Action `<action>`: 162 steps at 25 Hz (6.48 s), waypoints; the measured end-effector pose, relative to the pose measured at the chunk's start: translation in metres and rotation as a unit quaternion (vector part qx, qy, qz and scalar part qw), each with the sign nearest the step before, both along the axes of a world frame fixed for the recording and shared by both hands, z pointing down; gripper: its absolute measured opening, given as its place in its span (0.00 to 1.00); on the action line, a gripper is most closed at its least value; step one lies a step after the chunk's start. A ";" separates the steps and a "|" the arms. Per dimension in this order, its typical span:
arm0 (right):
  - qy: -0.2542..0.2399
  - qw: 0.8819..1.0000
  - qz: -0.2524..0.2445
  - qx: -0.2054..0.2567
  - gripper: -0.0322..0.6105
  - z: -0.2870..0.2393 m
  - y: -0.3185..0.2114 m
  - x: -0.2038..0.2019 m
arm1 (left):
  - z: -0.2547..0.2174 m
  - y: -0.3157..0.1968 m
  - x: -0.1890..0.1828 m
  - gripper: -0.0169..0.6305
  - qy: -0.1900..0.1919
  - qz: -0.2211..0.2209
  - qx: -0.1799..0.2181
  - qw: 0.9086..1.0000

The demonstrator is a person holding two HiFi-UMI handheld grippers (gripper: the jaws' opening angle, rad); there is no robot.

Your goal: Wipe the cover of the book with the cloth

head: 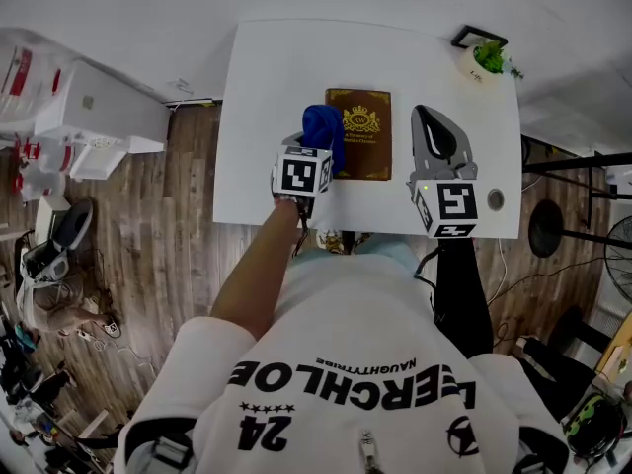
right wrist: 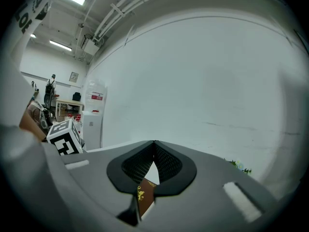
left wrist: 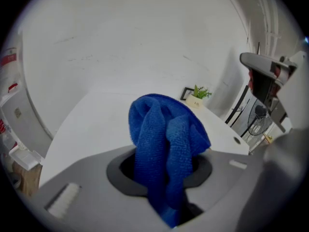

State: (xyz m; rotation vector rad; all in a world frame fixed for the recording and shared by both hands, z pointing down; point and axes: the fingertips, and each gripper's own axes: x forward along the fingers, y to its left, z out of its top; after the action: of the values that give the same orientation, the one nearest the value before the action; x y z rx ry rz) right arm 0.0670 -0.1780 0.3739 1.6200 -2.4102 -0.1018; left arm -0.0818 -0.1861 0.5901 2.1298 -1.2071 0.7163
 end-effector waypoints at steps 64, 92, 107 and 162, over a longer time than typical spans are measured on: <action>-0.013 0.996 -0.086 -0.008 0.05 0.008 0.009 0.054 | 0.015 0.089 0.128 0.30 -0.016 0.065 -0.034 0.997; -0.012 0.996 -0.082 -0.024 0.05 0.018 -0.020 0.037 | -0.022 0.009 0.041 0.31 0.034 -0.033 -0.015 0.999; 0.009 0.998 -0.011 -0.059 0.05 0.038 -0.019 0.097 | 0.021 -0.063 0.138 0.30 0.009 0.036 -0.034 0.999; 0.001 0.999 -0.033 -0.038 0.05 0.024 -0.011 0.066 | 0.028 -0.025 0.009 0.31 -0.059 -0.072 -0.052 0.994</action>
State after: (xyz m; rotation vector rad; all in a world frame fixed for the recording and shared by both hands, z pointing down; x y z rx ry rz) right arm 0.1328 -0.1889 0.3978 1.5072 -2.4346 -0.0230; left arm -0.0730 -0.2112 0.6183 1.9167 -1.3404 0.8318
